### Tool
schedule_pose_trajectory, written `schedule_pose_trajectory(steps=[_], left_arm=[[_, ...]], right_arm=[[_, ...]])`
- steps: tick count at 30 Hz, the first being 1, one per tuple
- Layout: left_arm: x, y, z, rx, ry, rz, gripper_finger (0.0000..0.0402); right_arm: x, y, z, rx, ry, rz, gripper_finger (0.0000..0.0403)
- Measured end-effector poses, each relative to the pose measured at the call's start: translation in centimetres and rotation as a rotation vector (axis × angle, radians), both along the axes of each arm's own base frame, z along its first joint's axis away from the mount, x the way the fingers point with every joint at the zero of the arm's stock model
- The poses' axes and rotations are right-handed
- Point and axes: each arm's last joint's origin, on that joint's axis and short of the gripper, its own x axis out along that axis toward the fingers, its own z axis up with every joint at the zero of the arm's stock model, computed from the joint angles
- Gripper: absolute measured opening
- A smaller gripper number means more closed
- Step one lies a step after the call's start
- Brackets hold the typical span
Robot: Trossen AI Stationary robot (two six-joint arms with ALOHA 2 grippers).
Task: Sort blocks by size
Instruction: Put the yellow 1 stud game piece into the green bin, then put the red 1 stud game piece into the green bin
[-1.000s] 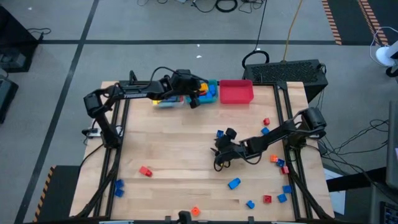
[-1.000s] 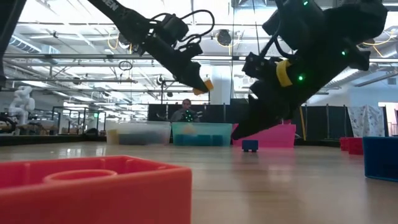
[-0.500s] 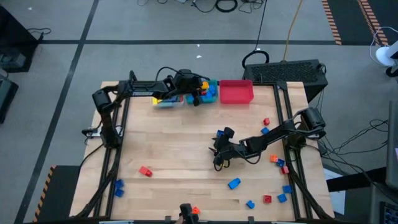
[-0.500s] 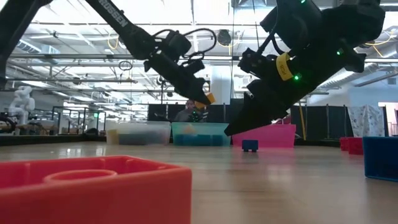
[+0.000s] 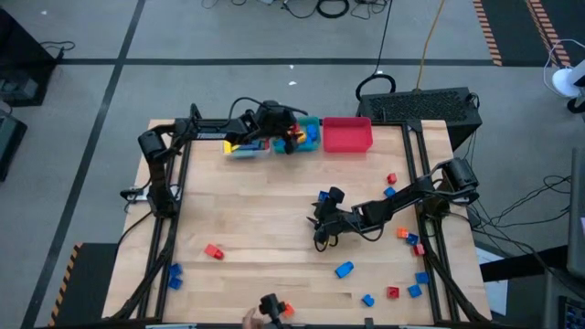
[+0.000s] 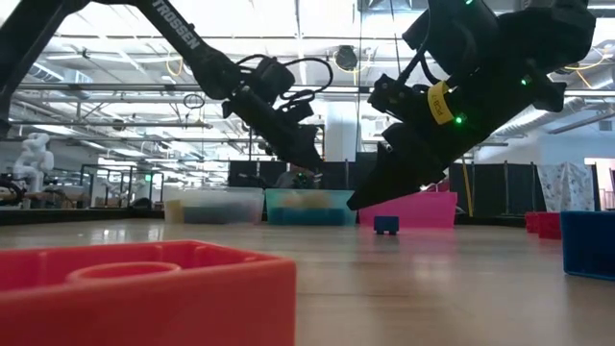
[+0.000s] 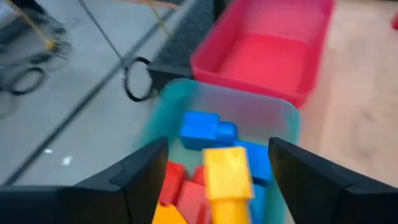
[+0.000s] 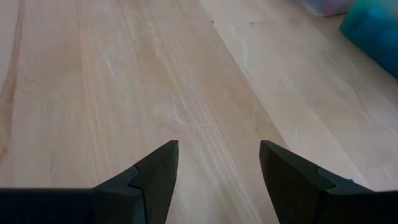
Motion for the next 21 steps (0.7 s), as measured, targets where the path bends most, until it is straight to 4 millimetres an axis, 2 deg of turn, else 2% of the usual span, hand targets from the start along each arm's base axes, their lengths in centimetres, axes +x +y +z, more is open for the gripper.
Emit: schedule_pose_trajectory(steps=[7,15,19,21], left_arm=[[-0.1,0.3,0.2,0.044,0.005,0.087,0.0293],[0.0,0.2,0.1,-0.04,-0.044,0.137,0.0294],[-0.6,0.0,0.3,-0.104,-0.012,0.096,0.0286],[-1.3,-0.5,1.2,-0.136,0.032,0.058,0.0274]], right_arm=[[0.0,0.0,0.0,0.0,-0.001,0.0,0.021],[0.1,0.0,0.1,0.004,-0.016,0.001,0.021],[0.1,0.0,0.1,0.005,-0.017,0.001,0.021],[0.1,0.0,0.1,0.004,-0.017,0.001,0.021]])
